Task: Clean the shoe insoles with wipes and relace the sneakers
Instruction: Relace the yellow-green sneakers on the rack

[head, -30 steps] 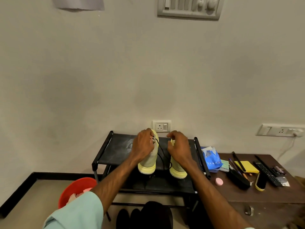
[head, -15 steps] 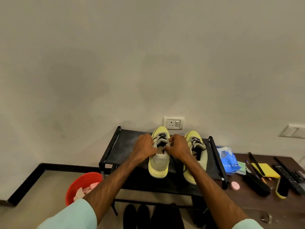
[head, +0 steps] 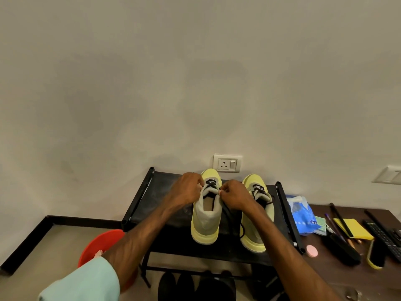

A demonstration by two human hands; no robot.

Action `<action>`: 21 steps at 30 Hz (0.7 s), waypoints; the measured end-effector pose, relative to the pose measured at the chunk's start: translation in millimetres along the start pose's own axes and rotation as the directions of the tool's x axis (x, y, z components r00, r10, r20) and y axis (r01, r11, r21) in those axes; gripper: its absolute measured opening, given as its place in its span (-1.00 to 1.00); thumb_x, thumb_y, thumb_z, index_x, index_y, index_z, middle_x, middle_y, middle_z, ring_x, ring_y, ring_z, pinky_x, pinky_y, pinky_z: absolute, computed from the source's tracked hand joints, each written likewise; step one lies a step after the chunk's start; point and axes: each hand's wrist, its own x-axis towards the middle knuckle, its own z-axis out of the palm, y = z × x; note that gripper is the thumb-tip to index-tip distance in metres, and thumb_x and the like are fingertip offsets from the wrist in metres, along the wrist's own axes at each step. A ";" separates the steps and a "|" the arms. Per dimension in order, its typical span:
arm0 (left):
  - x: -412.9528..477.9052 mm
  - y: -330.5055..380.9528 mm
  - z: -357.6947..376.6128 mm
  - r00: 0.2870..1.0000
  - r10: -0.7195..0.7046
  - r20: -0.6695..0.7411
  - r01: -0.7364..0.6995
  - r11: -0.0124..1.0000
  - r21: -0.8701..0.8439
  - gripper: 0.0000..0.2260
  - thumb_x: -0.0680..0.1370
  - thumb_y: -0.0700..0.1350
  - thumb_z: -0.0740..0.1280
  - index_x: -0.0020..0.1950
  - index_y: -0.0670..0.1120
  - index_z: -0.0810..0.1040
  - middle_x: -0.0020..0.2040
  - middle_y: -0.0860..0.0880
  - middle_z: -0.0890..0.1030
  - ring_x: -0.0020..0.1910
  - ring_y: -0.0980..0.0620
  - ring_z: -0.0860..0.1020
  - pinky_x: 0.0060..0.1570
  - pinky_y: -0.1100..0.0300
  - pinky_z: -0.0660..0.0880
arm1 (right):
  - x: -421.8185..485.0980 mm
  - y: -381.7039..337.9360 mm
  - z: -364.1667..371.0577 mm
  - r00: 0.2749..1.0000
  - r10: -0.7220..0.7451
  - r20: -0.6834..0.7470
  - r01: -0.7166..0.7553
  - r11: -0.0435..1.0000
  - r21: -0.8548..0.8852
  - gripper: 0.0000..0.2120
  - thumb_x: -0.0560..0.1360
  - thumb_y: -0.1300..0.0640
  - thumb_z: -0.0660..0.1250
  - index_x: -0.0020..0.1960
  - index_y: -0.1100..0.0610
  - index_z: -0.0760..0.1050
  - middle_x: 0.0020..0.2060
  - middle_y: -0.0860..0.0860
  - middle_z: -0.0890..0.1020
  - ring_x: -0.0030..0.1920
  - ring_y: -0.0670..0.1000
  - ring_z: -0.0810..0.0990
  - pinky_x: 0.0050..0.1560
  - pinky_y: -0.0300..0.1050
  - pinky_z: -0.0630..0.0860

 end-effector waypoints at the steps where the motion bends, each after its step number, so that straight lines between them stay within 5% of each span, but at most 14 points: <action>1: 1.0 -0.1 2.0 1.000 0.016 0.014 -0.016 1.000 0.024 -0.86 0.61 -0.08 0.34 0.10 0.02 0.69 0.06 0.00 0.68 -0.01 0.00 0.61 -0.13 0.20 0.48 | 1.4 -1.2 -1.5 1.000 -0.001 0.020 0.000 1.000 0.002 -0.77 0.57 0.19 0.31 0.01 0.33 0.68 -0.09 0.26 0.71 -0.10 0.19 0.68 -0.08 0.04 0.63; 10: -3.8 1.5 -7.8 1.000 0.020 0.024 -0.021 0.997 0.068 -0.78 0.63 0.00 0.25 -0.04 -0.08 0.62 -0.13 -0.04 0.65 -0.15 -0.02 0.60 -0.13 0.05 0.57 | 3.0 -1.0 -20.8 0.999 0.039 0.036 -0.040 0.998 0.046 -0.80 0.46 0.14 0.52 -0.16 0.30 0.68 -0.32 0.13 0.65 -0.29 0.06 0.59 -0.18 -0.05 0.58; 18: -3.4 4.6 -18.8 0.986 -0.035 0.166 0.037 0.999 -0.007 -0.63 0.66 -0.04 0.20 -0.35 -0.08 0.35 -0.40 -0.03 0.39 -0.41 0.06 0.34 -0.33 0.16 0.32 | -2.5 -16.3 -43.1 0.999 0.029 -0.033 -0.027 0.998 0.054 -0.66 0.51 0.12 0.48 -0.40 0.11 0.48 -0.47 -0.02 0.47 -0.44 -0.07 0.42 -0.36 -0.25 0.38; 21: -4.6 5.1 -17.4 0.974 -0.058 0.218 0.078 0.994 -0.082 -0.64 0.64 -0.04 0.21 -0.35 -0.08 0.37 -0.40 -0.04 0.39 -0.39 0.04 0.34 -0.28 0.10 0.34 | -4.9 -16.5 -40.5 0.999 0.031 -0.035 -0.030 0.999 0.034 -0.75 0.49 0.14 0.49 -0.32 0.20 0.57 -0.41 0.07 0.56 -0.39 -0.04 0.48 -0.28 -0.13 0.53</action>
